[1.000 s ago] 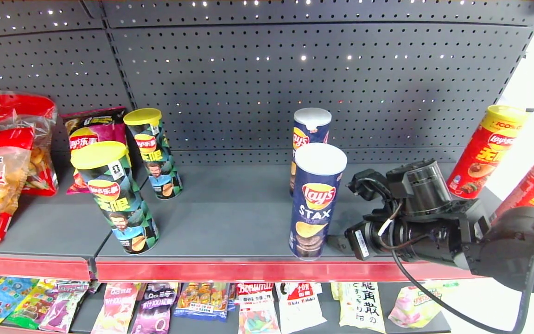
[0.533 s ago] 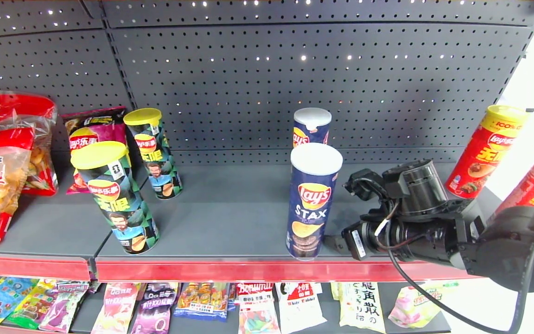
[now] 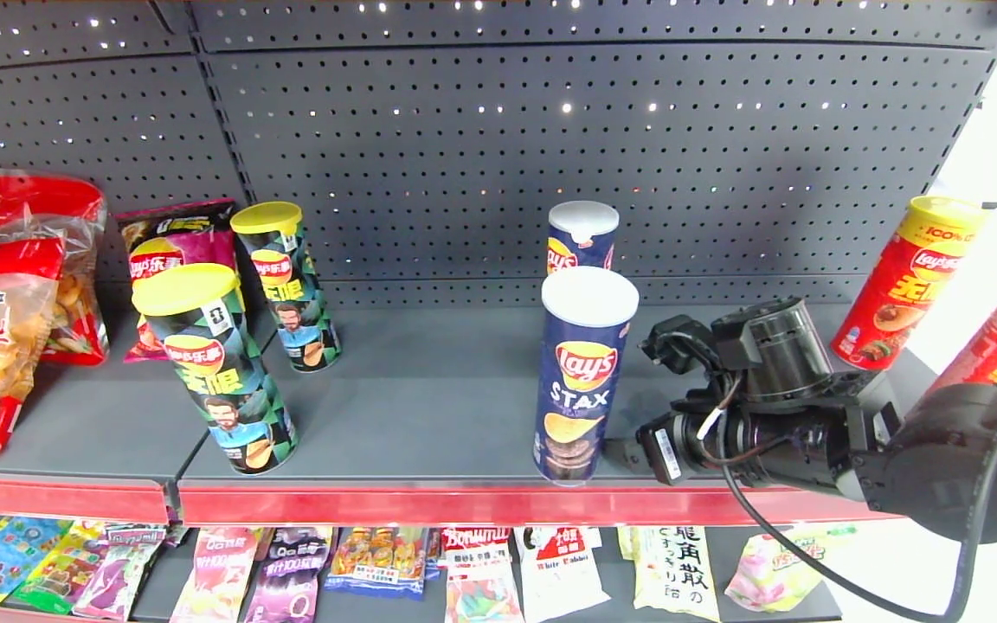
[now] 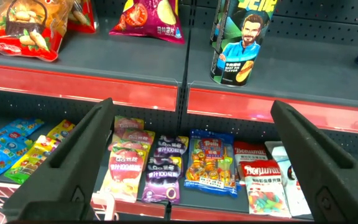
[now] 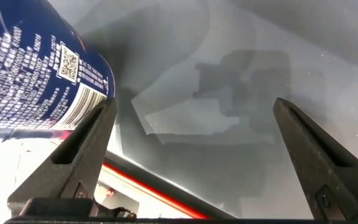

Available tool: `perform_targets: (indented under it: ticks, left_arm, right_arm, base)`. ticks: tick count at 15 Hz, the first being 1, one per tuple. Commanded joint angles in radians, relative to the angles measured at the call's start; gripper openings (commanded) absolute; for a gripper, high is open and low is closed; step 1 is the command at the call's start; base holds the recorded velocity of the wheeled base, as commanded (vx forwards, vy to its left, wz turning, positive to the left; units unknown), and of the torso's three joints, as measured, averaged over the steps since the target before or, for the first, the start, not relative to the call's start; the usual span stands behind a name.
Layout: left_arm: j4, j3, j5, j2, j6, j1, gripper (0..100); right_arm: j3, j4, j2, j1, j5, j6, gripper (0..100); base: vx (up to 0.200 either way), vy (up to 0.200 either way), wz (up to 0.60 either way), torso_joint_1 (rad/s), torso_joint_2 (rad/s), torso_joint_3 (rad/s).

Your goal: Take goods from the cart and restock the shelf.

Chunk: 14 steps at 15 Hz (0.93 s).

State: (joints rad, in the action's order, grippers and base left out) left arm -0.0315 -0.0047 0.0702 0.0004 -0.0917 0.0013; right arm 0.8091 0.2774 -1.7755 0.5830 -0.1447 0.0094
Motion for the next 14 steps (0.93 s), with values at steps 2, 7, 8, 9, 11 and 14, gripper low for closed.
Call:
perform_targets:
  ticks: [2, 7, 8, 9, 11, 14]
  left_arm:
    - [-0.001, 0.000, 0.000, 0.000, 0.000, 0.000, 100]
    - [-0.001, 0.000, 0.000, 0.000, 0.001, 0.000, 100]
    - [-0.001, 0.000, 0.000, 0.000, 0.000, 0.000, 100]
    - [-0.001, 0.002, 0.000, 0.000, 0.001, 0.000, 100]
    - [-0.001, 0.000, 0.000, 0.000, 0.001, 0.000, 100]
    - [-0.001, 0.002, 0.000, 0.000, 0.000, 0.000, 100]
  right_arm:
    - [0.007, 0.000, 0.001, 0.001, 0.000, 0.000, 100]
    - [0.018, 0.000, -0.005, 0.001, 0.000, 0.000, 100]
    - [0.018, 0.000, -0.005, 0.001, 0.000, 0.000, 100]
    - [0.018, 0.000, -0.007, 0.001, 0.000, 0.000, 100]
    - [0.018, 0.000, -0.007, 0.003, 0.000, 0.000, 100]
    - [0.008, 0.000, 0.001, 0.000, 0.000, 0.003, 100]
  base:
    - [0.000, 0.000, 0.00, 0.000, 0.00, 0.000]
    - [0.000, 0.000, 0.00, 0.000, 0.00, 0.000]
    - [0.000, 0.000, 0.00, 0.000, 0.00, 0.000]
    - [0.000, 0.000, 0.00, 0.000, 0.00, 0.000]
    - [0.000, 0.000, 0.00, 0.000, 0.00, 0.000]
    - [0.000, 0.000, 0.00, 0.000, 0.00, 0.000]
